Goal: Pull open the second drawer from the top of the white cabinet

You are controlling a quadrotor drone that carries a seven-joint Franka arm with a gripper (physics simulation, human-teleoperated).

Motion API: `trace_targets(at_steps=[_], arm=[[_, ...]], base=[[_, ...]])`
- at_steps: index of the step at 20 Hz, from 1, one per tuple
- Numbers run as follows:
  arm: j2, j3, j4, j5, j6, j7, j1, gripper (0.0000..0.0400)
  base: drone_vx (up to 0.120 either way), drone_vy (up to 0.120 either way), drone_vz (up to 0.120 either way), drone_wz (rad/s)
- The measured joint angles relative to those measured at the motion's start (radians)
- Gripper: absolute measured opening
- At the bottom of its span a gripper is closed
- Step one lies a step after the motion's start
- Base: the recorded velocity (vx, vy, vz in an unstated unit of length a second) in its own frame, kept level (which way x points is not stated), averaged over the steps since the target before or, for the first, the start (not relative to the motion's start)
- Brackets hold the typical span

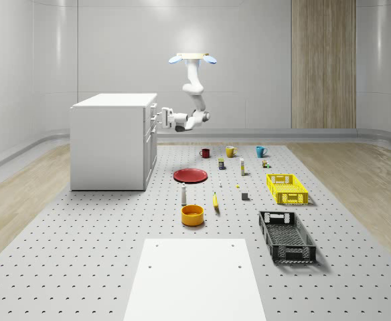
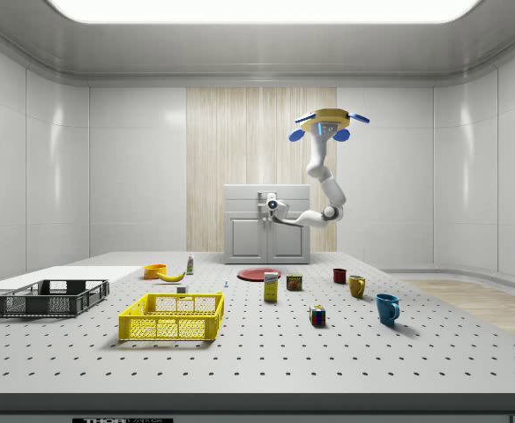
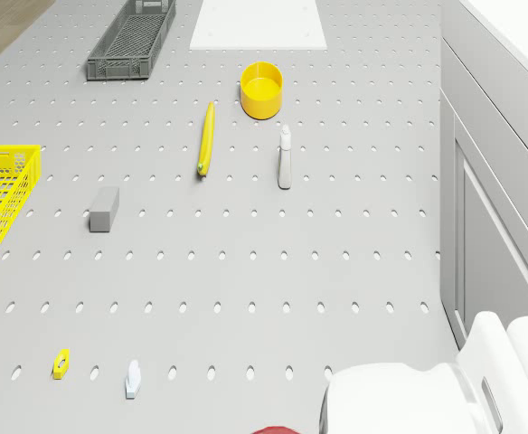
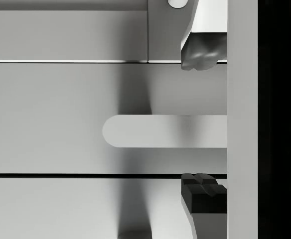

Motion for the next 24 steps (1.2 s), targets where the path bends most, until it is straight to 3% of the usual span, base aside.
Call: trace_targets(at_steps=[24], arm=[[0.043,0.106,0.025,0.066,-0.018,-0.014,-0.084,0.0305]], base=[[0.0,0.0,0.0,0.0]])
